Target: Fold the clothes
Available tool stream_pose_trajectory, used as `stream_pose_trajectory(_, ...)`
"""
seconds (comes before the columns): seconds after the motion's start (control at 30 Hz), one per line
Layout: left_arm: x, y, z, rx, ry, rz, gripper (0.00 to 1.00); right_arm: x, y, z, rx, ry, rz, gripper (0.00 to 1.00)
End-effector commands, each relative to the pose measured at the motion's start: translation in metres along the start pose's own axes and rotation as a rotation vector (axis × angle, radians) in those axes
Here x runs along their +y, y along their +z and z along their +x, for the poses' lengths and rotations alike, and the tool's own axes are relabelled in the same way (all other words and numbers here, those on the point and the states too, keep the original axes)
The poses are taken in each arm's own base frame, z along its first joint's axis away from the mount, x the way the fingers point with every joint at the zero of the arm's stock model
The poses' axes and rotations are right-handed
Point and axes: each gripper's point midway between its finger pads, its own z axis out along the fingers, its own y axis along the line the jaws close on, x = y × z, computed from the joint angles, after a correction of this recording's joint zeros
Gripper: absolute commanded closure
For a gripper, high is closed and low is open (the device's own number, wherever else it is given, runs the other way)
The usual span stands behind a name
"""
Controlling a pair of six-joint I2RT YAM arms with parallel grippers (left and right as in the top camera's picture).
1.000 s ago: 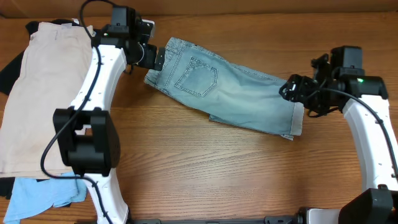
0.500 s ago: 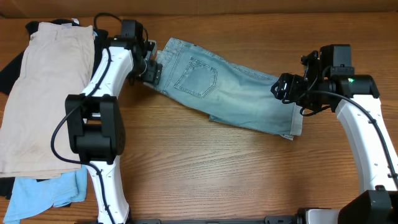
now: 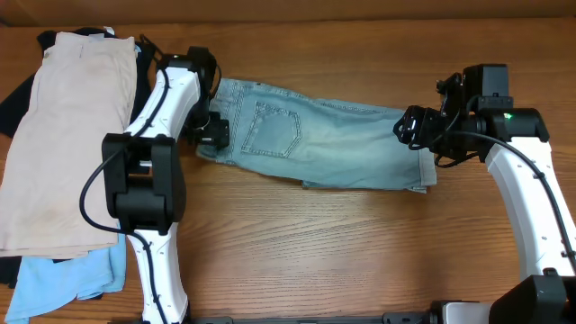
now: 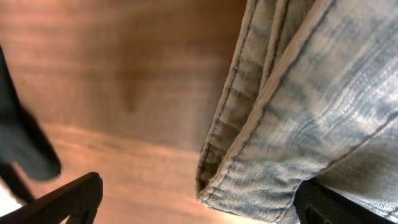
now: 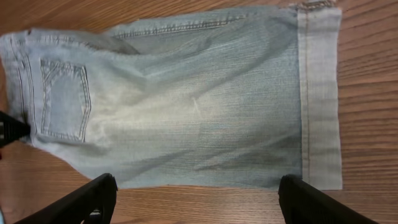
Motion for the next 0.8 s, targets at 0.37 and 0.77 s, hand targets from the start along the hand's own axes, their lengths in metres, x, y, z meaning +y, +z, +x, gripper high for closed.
stream_pose_trajectory(0.37, -0.005, -0.053, -0.005, -0.09, 0.057, 0.106, 0.0, -0.01, 0.039, 0.01, 0.084, -0.098, -0.016, 0.36)
stream_pose_trajectory(0.77, -0.033, -0.051, -0.025, -0.214, 0.363, 0.294, 0.0, -0.022, 0.072, 0.016, 0.154, -0.074, -0.003, 0.35)
